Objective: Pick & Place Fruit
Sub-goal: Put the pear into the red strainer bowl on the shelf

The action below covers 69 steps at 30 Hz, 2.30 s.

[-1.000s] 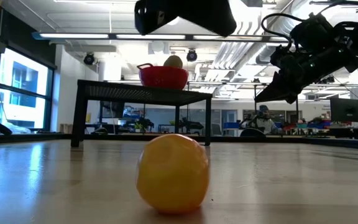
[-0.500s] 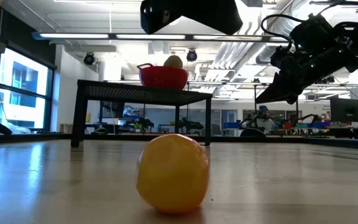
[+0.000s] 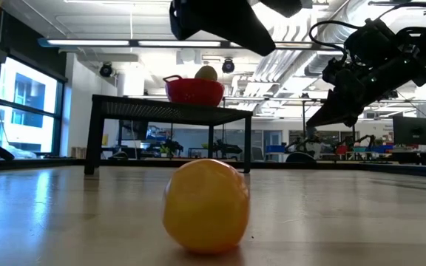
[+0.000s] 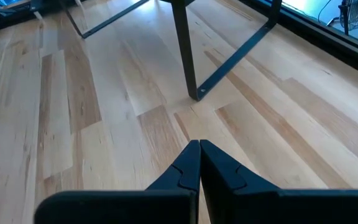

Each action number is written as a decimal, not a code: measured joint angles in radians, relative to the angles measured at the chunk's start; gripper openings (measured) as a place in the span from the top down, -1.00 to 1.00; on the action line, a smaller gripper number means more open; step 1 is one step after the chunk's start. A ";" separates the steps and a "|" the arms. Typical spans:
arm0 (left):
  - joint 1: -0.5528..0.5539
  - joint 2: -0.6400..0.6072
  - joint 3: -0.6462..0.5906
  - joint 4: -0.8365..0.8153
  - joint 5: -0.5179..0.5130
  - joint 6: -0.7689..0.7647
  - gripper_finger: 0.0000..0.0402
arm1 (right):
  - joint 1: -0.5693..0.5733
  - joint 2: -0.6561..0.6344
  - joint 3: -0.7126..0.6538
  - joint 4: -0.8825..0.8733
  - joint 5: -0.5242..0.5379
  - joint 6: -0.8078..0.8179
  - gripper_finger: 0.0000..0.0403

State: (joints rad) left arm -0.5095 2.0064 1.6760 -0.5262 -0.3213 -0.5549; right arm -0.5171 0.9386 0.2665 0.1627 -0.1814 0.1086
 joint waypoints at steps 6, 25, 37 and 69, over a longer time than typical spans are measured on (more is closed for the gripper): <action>-0.001 0.000 0.000 0.006 0.034 -0.001 -0.16 | 0.000 0.000 0.000 0.001 0.000 0.000 0.99; -0.001 0.000 -0.001 0.044 0.156 -0.072 -0.18 | 0.000 0.000 0.000 0.002 0.000 0.000 0.99; -0.028 0.038 -0.001 -0.025 0.191 -0.184 -0.18 | 0.000 0.000 0.000 0.004 0.000 0.000 0.99; -0.054 0.144 -0.008 -0.015 0.217 -0.261 -0.18 | 0.000 0.000 -0.001 0.002 0.000 0.001 0.99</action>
State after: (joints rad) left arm -0.5636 2.1502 1.6676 -0.5413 -0.1043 -0.8162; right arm -0.5167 0.9390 0.2657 0.1642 -0.1814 0.1093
